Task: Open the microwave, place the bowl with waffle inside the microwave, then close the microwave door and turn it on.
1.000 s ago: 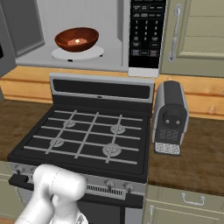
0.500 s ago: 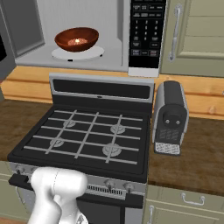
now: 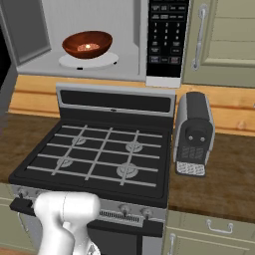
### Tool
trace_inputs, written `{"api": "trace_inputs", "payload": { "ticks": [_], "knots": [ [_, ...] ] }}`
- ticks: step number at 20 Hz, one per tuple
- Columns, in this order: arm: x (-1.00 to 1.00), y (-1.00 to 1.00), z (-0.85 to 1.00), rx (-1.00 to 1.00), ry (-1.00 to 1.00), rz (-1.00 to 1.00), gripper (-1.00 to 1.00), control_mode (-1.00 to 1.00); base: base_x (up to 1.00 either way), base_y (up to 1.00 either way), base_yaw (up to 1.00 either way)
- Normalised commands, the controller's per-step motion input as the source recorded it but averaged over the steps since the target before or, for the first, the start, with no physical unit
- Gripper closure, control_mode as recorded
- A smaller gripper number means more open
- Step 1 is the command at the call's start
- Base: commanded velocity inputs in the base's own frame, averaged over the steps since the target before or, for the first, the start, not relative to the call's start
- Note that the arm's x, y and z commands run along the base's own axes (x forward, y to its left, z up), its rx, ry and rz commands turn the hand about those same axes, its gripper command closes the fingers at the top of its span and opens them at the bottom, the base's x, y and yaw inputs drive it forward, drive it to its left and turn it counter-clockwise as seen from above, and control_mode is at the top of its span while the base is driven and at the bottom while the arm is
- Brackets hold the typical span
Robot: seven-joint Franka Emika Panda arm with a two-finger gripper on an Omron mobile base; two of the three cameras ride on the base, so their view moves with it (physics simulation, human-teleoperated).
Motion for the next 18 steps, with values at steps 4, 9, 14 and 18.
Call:
{"api": "trace_inputs", "payload": {
  "ticks": [4,9,14,18],
  "knots": [
    [0.38,-1.00,0.65,0.17,0.05,0.01,1.00,-1.00,0.00,0.00,0.00],
    [0.88,-0.86,0.35,0.18,0.07,0.05,1.00,-1.00,0.00,0.00,0.00],
    [1.00,-0.54,0.52,0.16,0.06,0.11,1.00,-1.00,0.00,0.00,0.00],
    [0.98,-0.02,0.42,0.11,0.19,0.26,1.00,-1.00,0.00,0.00,0.00]
  ]
}}
